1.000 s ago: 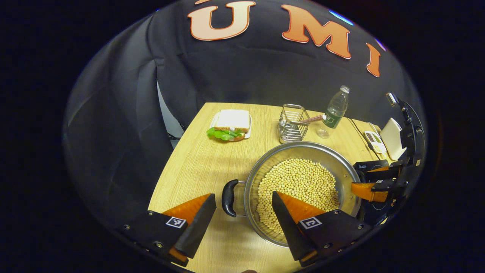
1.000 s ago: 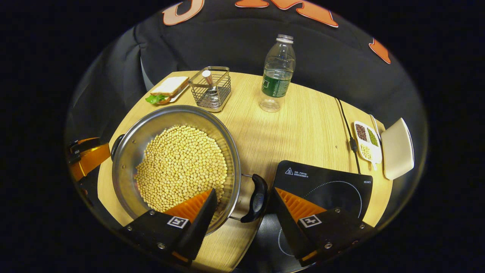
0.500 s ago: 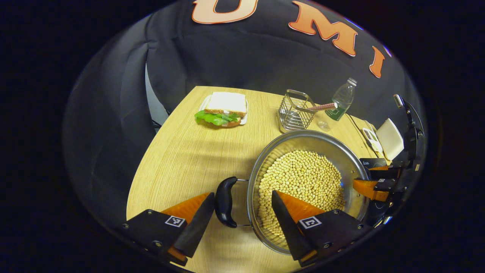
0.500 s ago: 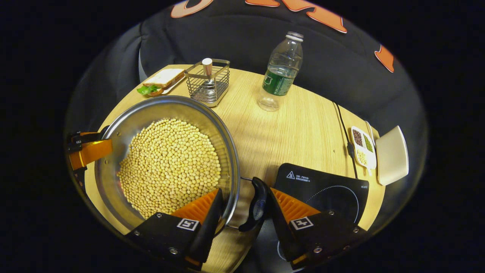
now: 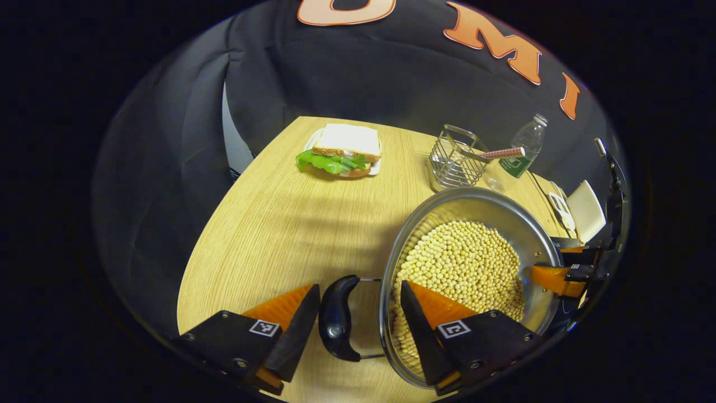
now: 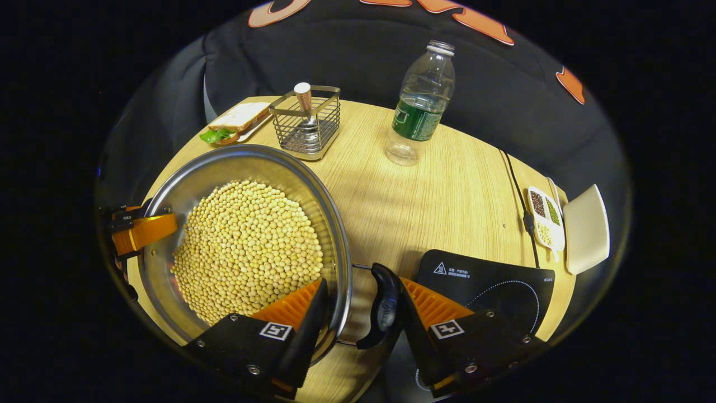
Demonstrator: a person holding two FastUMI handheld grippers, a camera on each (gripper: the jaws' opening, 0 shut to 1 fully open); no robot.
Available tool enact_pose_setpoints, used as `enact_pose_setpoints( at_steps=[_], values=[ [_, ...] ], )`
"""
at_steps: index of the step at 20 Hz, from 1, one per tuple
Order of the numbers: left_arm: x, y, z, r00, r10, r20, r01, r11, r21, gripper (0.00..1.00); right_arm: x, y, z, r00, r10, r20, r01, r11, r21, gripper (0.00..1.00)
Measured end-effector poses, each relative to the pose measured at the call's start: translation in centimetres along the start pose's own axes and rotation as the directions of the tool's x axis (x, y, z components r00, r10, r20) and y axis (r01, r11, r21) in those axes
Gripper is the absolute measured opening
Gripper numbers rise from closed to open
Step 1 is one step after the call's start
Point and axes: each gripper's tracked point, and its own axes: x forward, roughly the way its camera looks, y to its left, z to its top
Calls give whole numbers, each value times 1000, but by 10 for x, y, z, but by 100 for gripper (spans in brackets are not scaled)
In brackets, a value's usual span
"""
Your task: First push the handle of the pot to place it horizontally, then grasp the pot with both hands and set it on the induction cooktop.
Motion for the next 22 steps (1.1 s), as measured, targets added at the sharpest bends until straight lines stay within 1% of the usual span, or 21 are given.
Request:
enact_pose_setpoints(
  at_steps=[1,2,3,5,6,7,8,10,13,15,16,17,18,20,22],
  values=[
    [0,1,-1,1000,11,-5,-11,1000,-2,76,2,0,0,1000,-7,-1,7,1000,-6,72],
    [1,0,-3,1000,13,-10,-13,1000,-11,75,3,0,0,1000,-14,0,14,1000,-13,77],
    [2,-2,-6,1000,13,-12,-13,1000,-26,73,4,0,0,1000,-15,-1,15,1000,-16,78],
    [1,-3,-5,1000,21,-5,-21,999,-44,67,5,2,1,1000,-5,-1,5,1000,-3,80],
    [0,-3,-5,1000,27,-2,-27,999,-47,68,5,2,2,1000,-1,-2,1,1000,8,80],
    [1,-3,-6,999,34,-4,-34,998,-46,66,3,1,2,1000,3,-5,-3,1000,15,80],
    [1,-3,-6,999,40,-6,-40,998,-44,67,3,1,3,1000,3,-6,-3,1000,20,80],
    [2,-1,-6,999,52,-10,-52,998,-43,67,4,1,4,1000,8,-17,-8,999,34,79],
    [2,0,-7,998,65,-9,-65,997,-40,69,5,2,3,998,49,-31,-47,996,79,75],
    [1,0,-6,997,78,-7,-79,996,-42,67,4,1,4,996,85,-42,-80,990,117,71],
    [2,0,-5,996,85,-4,-85,996,-39,67,3,1,5,994,101,-42,-94,987,133,67],
    [2,0,-6,996,91,-4,-91,995,-36,68,3,1,5,993,110,-40,-104,985,138,65],
    [2,0,-4,995,98,2,-98,995,-34,68,2,1,5,992,116,-46,-109,984,139,60],
    [2,-1,-4,994,110,-3,-110,993,-41,64,1,3,2,990,123,-64,-112,983,143,55],
    [2,-3,-3,993,115,-9,-116,992,-41,65,-1,3,7,991,121,-59,-113,985,133,53]
  ],
)
